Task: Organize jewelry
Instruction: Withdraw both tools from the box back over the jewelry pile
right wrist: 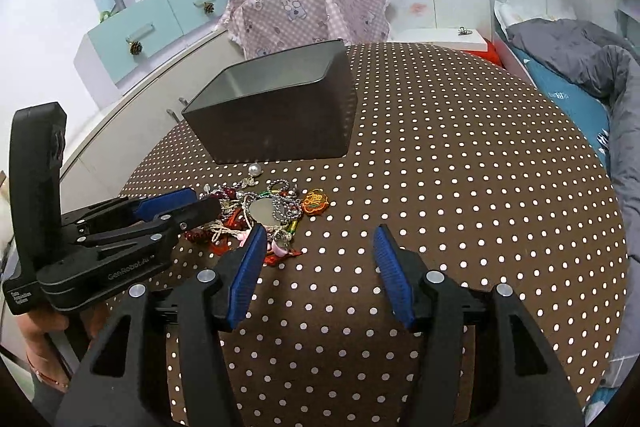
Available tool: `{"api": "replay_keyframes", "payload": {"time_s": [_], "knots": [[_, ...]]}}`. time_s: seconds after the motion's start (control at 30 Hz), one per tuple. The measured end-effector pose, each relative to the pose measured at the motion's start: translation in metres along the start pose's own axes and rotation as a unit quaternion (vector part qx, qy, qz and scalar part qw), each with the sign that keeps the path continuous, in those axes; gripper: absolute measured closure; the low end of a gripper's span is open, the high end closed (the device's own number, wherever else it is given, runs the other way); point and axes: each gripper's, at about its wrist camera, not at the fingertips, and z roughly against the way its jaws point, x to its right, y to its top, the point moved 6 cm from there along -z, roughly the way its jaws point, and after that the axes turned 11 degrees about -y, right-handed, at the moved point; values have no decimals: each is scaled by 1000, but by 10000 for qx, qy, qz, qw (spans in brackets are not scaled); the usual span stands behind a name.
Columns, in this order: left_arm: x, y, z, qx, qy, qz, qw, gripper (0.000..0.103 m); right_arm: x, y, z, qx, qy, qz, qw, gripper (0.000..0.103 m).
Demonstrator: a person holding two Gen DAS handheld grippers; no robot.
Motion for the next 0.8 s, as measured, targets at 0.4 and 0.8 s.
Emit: {"api": "replay_keyframes", "payload": {"time_s": [0.4,0.8], "knots": [[8,0,0,5,95,-175,9998,74,-2,0,2,6,-45,30,10000,48],[7,1,-4,-76,110,-277,9995,89,-2,1,-2,-76,-63,-7,10000,48]]}}
